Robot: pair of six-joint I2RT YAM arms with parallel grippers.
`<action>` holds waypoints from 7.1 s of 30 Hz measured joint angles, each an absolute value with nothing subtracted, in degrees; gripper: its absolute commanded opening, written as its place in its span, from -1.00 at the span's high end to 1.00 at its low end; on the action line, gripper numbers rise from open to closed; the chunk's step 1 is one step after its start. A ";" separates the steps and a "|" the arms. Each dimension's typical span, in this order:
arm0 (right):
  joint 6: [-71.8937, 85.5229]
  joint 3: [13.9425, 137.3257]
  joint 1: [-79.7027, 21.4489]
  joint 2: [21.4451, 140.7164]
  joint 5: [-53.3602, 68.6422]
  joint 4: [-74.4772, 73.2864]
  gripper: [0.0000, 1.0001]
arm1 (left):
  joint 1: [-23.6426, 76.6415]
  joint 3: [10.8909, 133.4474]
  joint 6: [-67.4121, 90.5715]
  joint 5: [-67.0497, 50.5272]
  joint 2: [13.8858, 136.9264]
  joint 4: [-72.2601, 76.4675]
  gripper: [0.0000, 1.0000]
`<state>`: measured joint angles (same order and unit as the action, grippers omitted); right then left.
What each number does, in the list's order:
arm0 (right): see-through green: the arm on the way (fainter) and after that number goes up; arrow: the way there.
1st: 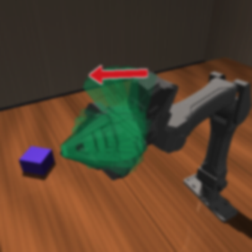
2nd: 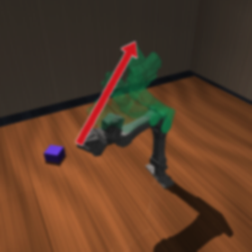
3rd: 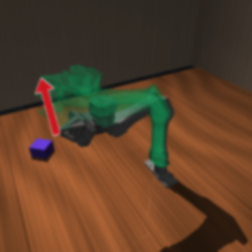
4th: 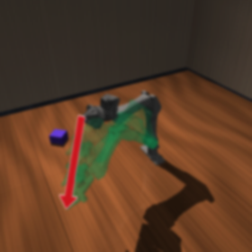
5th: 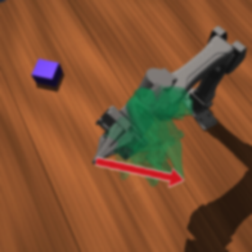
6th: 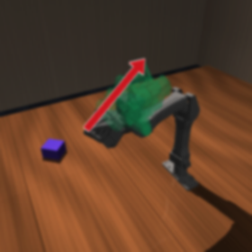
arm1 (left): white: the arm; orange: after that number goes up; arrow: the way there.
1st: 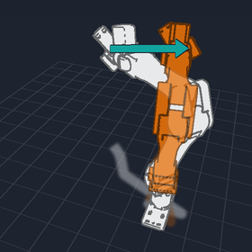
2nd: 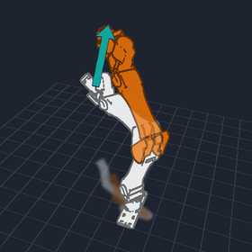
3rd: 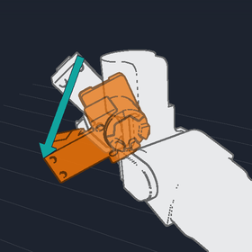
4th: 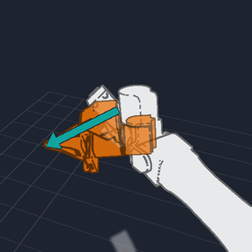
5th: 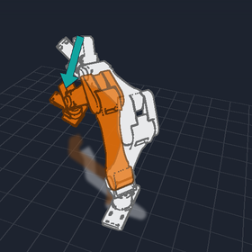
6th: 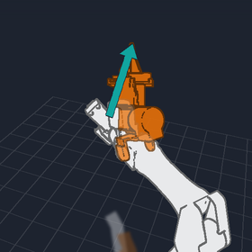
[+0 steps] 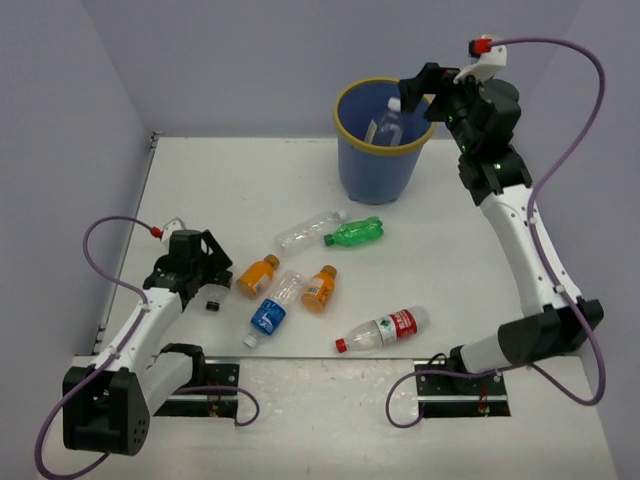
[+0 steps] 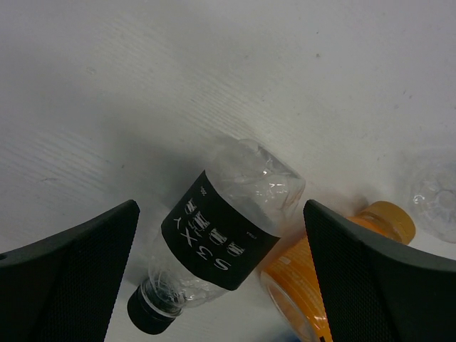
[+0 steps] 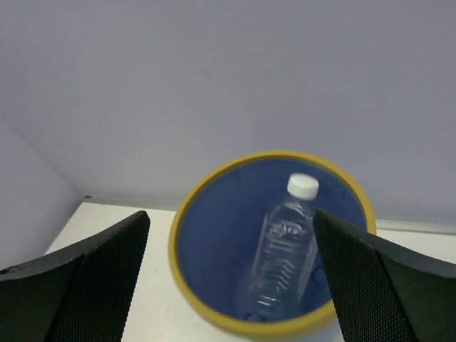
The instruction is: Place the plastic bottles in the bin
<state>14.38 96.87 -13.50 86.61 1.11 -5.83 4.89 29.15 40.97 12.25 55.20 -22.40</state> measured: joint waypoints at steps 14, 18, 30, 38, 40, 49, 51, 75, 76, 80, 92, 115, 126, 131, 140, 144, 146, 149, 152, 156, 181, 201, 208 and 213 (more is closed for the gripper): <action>25.07 64.42 -13.50 57.41 -0.16 -7.29 -0.98 | 4.89 26.19 40.98 9.82 63.74 -18.26 -0.78; 27.93 55.89 -13.50 53.28 -1.03 -9.58 -0.98 | 4.89 26.13 40.99 9.29 63.88 -17.43 -0.49; 30.26 47.54 -13.48 44.58 1.71 -11.59 -0.97 | 4.89 25.87 41.00 8.68 63.03 -17.35 0.56; 28.50 45.61 -13.50 44.75 19.57 -7.58 -0.97 | 4.88 32.10 40.93 10.94 51.42 -25.13 0.73; 27.95 45.51 -13.50 44.99 24.26 -6.02 -0.97 | 4.89 34.35 40.91 10.23 46.12 -24.59 0.73; 25.90 43.13 -18.84 47.21 39.79 1.44 -0.97 | 5.12 34.09 43.40 -10.16 28.02 -7.46 0.85; 25.43 43.14 -22.21 48.96 41.01 3.06 -0.97 | 5.95 32.82 44.59 -14.15 28.32 -2.05 0.88; 30.75 45.76 -41.70 74.18 37.80 26.98 -0.62 | 40.03 35.48 45.54 -5.16 53.41 19.62 0.90; 31.45 45.48 -42.19 74.97 36.88 28.79 -0.30 | 40.46 35.48 45.67 -4.46 53.43 19.83 0.83; 33.22 45.10 -42.87 76.82 34.88 33.61 0.47 | 41.21 35.51 46.00 -2.60 53.32 20.60 -0.53; 29.84 45.82 -39.29 68.21 16.06 23.81 0.57 | 41.65 43.39 42.76 14.47 49.23 3.75 -1.00; 16.56 101.60 -20.47 99.73 -16.53 -6.63 -0.97 | 28.25 36.46 48.79 25.51 52.12 -23.87 -1.00; 15.89 94.59 -20.45 88.92 -18.49 -12.59 -0.97 | 28.25 33.92 48.25 21.72 54.80 -23.59 -1.00; 16.98 84.66 -20.45 76.61 -18.44 -14.04 -0.97 | 28.25 32.22 45.82 19.08 56.85 -21.18 -1.00; 21.97 64.72 -20.45 62.34 -14.08 -15.67 -0.98 | 28.25 31.25 42.50 17.60 63.53 -18.69 -1.00; 22.62 60.71 -20.45 61.40 -13.74 -17.11 -0.97 | 28.25 29.28 42.28 15.53 64.79 -16.48 -1.00; 22.79 60.36 -20.45 61.34 -14.44 -17.60 -0.98 | 28.25 27.91 42.24 14.89 64.90 -16.32 -0.99; 22.95 60.36 -20.45 61.34 -15.29 -17.73 -0.98 | 28.25 26.26 42.22 13.75 64.93 -16.27 -0.77; 23.05 60.36 -20.45 61.34 -14.88 -18.05 -0.97 | 28.27 25.89 42.11 13.44 64.92 -15.86 -0.42; 23.37 60.28 -20.45 61.27 -13.32 -18.58 -0.97 | 28.29 25.89 41.52 13.16 64.85 -15.58 -0.03; 26.31 53.10 -20.49 58.52 33.17 -3.80 -0.98 | 31.99 42.82 27.70 -14.55 54.13 -0.39 1.00; 25.88 53.01 -26.18 59.35 38.67 -2.55 -0.74 | 44.81 48.73 21.39 -23.59 66.66 8.14 1.00; 26.88 52.74 -26.40 56.78 38.03 -0.68 0.42 | 44.76 48.73 21.42 -19.76 64.47 8.69 1.00; 27.08 51.34 -25.97 54.57 38.55 2.99 0.69 | 43.90 48.30 21.37 -19.76 64.10 9.54 1.00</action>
